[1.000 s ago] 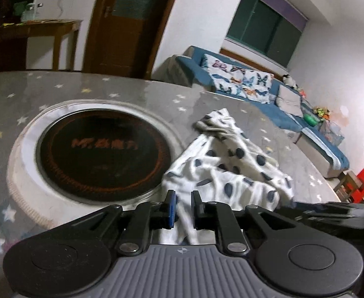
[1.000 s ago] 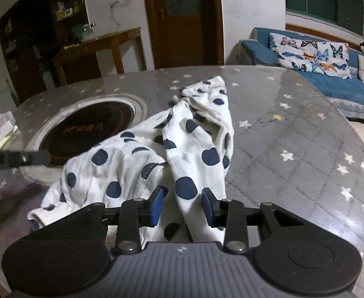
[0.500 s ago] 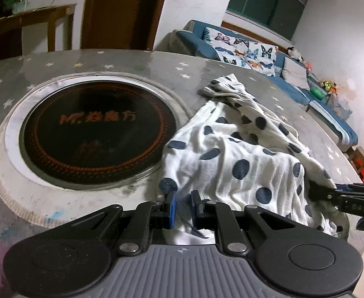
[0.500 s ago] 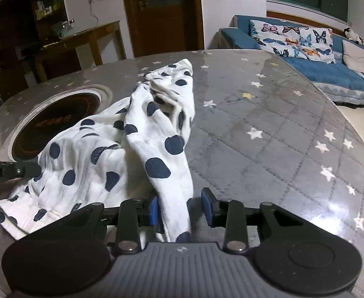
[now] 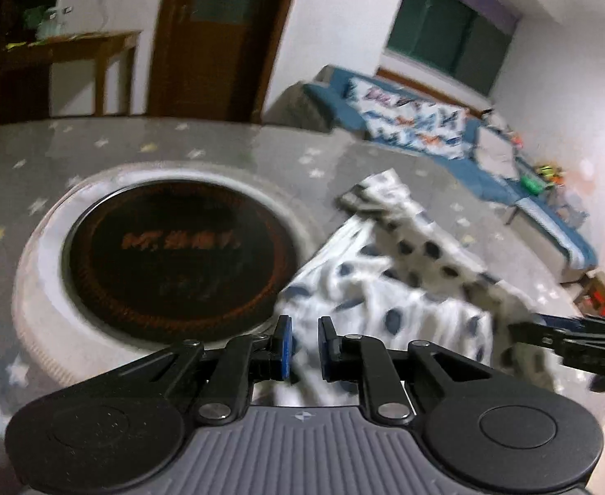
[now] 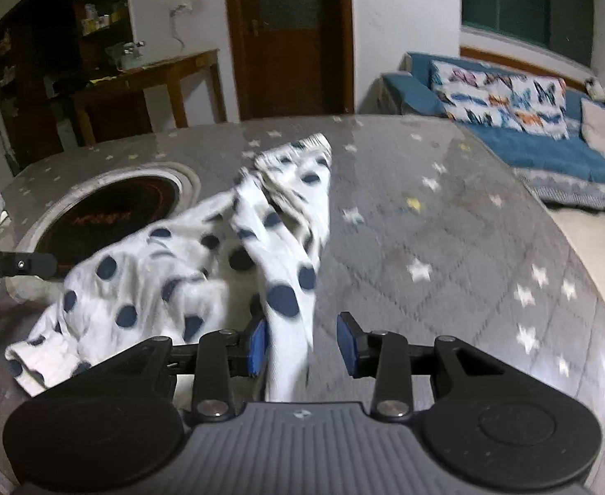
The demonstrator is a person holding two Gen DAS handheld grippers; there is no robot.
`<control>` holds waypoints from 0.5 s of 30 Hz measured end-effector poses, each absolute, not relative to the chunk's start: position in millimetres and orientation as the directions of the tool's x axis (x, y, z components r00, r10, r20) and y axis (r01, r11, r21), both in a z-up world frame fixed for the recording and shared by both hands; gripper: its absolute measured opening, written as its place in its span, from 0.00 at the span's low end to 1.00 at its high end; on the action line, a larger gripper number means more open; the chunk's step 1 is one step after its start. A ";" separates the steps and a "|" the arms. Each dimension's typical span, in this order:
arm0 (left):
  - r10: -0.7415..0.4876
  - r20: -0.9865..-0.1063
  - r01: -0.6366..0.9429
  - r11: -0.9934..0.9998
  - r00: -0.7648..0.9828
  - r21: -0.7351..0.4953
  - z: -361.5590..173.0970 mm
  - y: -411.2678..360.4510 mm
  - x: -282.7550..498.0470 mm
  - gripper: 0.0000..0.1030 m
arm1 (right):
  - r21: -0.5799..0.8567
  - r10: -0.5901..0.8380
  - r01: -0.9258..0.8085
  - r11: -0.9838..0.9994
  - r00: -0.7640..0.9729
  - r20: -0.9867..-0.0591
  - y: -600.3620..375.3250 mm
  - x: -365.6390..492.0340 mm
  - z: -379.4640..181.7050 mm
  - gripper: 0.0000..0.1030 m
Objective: Fold clothes
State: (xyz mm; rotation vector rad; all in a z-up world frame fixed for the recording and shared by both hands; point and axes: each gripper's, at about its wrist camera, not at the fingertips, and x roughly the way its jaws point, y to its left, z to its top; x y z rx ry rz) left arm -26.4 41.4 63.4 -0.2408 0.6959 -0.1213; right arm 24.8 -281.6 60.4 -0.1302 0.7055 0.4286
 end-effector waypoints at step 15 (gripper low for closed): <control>-0.301 -0.681 0.153 0.951 0.668 -0.270 27.7 8.3 -2.2 0.17 | -0.134 0.375 -0.603 0.786 0.638 -0.673 -191.2 112.8 62.8 0.35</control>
